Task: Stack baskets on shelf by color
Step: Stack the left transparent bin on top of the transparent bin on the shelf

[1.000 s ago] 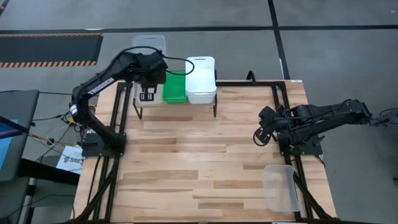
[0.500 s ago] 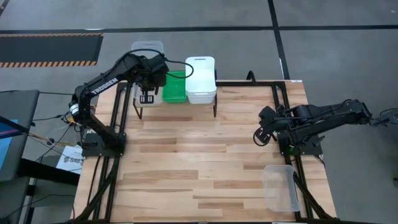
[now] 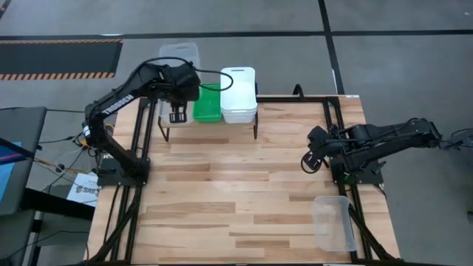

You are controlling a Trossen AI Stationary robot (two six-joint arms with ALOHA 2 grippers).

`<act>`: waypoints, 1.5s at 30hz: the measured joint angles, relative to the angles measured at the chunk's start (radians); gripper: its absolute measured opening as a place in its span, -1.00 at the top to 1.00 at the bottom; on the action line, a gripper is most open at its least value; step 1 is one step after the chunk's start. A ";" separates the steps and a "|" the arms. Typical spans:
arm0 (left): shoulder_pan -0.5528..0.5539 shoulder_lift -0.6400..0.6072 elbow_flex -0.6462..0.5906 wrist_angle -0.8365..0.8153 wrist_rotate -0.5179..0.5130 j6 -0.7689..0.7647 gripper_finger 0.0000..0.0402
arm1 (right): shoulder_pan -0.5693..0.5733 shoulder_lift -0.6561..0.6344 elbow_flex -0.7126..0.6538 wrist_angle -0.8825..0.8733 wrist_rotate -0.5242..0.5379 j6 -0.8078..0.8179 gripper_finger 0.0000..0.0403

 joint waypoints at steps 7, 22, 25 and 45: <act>0.016 -0.061 0.045 0.000 0.022 -0.104 1.00 | 0.000 0.000 0.000 0.000 0.005 0.000 0.74; 0.036 -0.094 -0.149 0.000 0.083 -0.026 1.00 | 0.000 0.000 0.000 0.000 0.026 0.000 0.74; 0.045 -0.094 -0.188 0.000 0.102 -0.047 1.00 | 0.000 0.000 0.000 0.000 0.026 0.000 0.74; 0.051 -0.094 -0.270 0.000 0.120 0.062 1.00 | 0.000 0.000 0.000 0.000 0.026 0.000 0.74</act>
